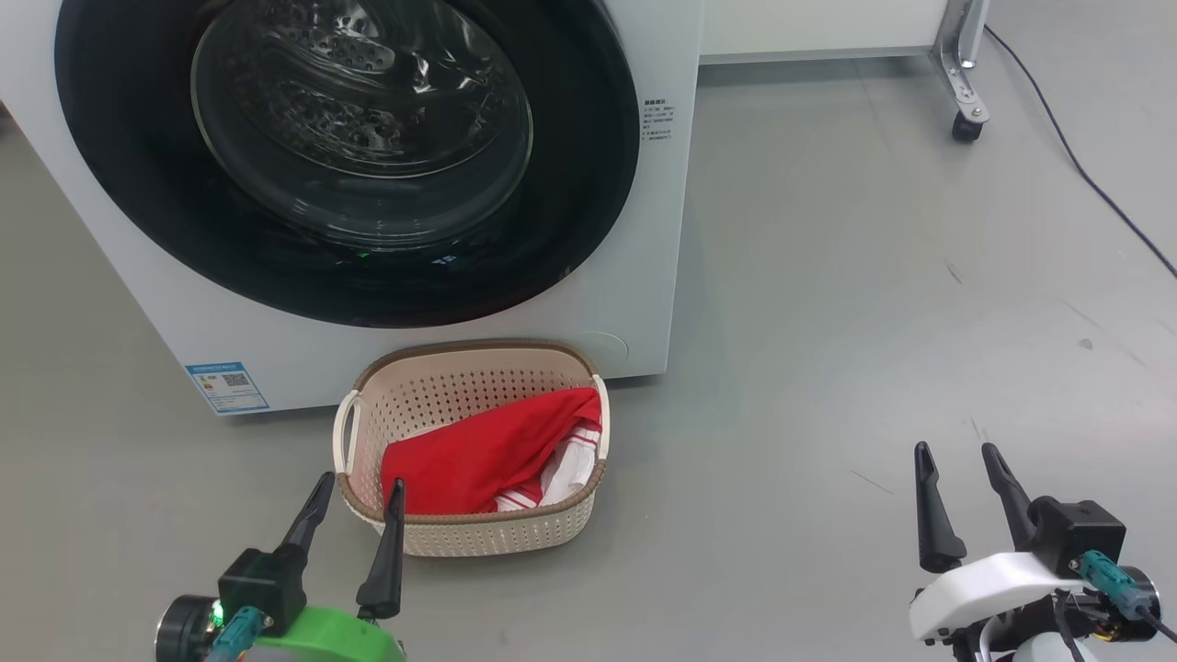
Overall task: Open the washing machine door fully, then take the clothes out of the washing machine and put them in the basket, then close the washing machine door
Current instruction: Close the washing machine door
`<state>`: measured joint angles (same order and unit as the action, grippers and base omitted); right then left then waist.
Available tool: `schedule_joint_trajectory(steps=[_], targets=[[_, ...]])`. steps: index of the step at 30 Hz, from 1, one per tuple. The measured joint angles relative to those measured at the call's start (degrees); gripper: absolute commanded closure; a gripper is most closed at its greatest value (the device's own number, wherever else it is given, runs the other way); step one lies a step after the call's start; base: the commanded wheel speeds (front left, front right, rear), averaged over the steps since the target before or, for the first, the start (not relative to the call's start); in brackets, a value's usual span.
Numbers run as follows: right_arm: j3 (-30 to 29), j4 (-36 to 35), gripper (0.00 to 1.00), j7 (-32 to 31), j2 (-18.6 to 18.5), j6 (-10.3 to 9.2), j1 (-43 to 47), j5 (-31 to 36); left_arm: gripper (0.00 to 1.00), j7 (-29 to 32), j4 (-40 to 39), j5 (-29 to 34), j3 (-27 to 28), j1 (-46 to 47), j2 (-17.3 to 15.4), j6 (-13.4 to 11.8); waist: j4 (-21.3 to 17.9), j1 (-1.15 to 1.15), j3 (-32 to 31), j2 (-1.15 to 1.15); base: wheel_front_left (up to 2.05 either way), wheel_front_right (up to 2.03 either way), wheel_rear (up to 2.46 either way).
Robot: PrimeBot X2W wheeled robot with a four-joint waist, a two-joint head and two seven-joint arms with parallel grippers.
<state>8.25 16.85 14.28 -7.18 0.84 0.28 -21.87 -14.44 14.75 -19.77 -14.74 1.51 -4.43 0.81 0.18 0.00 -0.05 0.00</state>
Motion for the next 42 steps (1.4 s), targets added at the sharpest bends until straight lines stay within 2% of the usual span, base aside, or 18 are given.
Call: schedule_joint_trajectory(steps=[15, 38, 42], targets=[[-0.3, -5.4, 0.00, 0.0, 0.2, -1.54, 5.0, 0.9, 0.00, 0.0, 1.3, -0.2, 1.4, -0.6, -0.3, -0.6, -0.2, 0.00, -2.0, 0.00, 0.00, 0.00, 0.00], [0.5, -9.0, 0.00, 0.0, 0.6, -1.62, 7.9, 1.4, 0.00, 0.0, 1.0, -0.2, 1.9, -0.7, -0.4, -1.5, 1.7, 0.00, -2.2, 0.00, 0.00, 0.00, 0.00], [0.5, -9.3, 0.00, 0.0, 0.5, -2.10, 8.4, 1.5, 0.00, 0.0, 0.9, -0.2, 1.9, -0.7, -0.4, -1.5, 1.7, 0.00, -2.2, 0.00, 0.00, 0.00, 0.00]])
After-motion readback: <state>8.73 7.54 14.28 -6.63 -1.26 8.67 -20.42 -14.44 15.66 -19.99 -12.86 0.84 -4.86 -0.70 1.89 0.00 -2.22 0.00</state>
